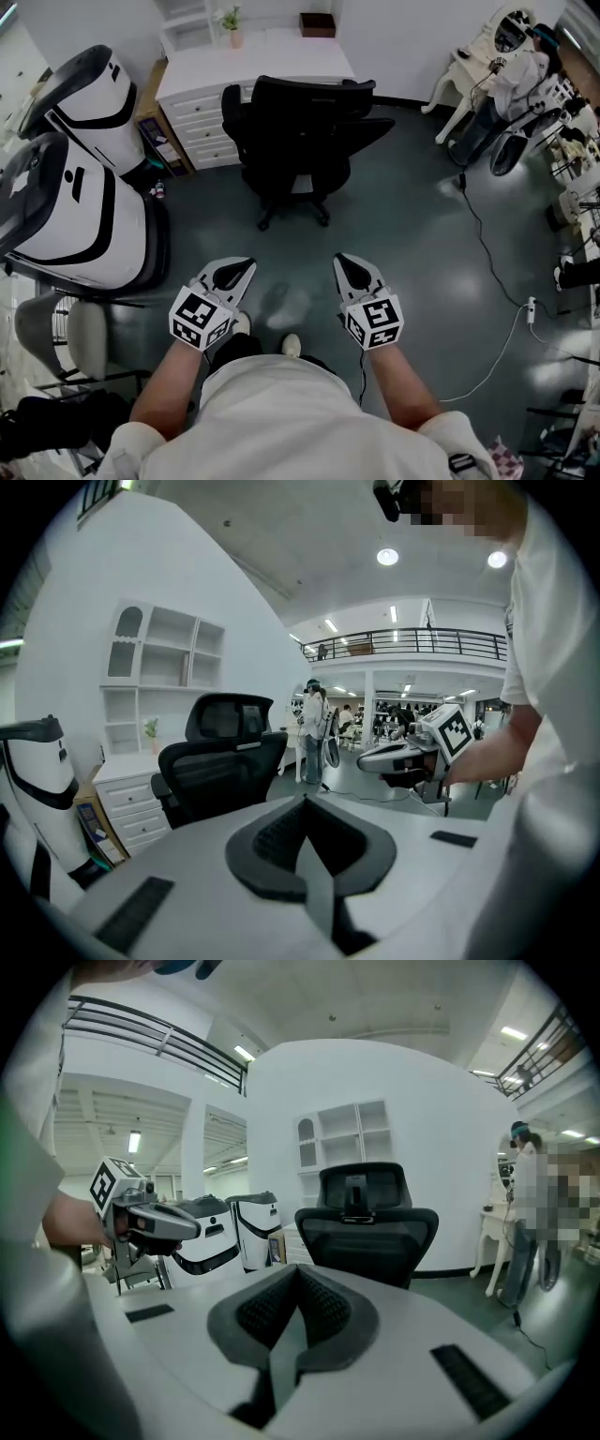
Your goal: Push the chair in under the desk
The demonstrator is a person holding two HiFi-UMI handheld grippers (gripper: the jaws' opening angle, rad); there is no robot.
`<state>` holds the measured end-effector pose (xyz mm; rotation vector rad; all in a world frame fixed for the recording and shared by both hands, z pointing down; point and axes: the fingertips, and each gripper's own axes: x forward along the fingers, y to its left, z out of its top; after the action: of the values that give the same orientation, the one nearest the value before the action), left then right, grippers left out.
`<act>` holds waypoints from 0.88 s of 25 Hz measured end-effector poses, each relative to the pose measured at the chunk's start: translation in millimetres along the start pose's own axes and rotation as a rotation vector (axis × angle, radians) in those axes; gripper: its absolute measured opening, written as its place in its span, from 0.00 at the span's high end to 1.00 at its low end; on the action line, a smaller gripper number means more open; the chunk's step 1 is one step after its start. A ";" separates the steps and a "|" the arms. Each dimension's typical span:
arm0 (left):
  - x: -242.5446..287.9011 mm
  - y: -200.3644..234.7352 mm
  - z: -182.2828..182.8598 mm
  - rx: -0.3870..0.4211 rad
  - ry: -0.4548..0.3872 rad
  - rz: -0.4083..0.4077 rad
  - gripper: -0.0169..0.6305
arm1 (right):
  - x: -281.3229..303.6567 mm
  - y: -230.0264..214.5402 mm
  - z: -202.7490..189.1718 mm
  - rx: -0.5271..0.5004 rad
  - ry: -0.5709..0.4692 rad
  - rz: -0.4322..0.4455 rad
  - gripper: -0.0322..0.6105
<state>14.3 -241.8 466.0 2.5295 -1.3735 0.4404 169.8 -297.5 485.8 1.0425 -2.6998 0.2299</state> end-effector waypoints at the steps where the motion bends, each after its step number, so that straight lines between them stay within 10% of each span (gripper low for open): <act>1: -5.5 -7.0 -4.9 -0.007 0.006 -0.002 0.98 | -5.1 6.9 -1.6 -0.005 -0.006 0.008 0.95; 22: -161.3 -64.6 -51.3 -0.026 -0.033 -0.056 0.98 | -84.4 176.2 -19.5 -0.024 0.005 0.064 0.95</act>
<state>-22.2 -65.1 450.8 2.5583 -1.3072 0.3690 114.3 -109.7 470.5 0.9481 -2.7278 0.2109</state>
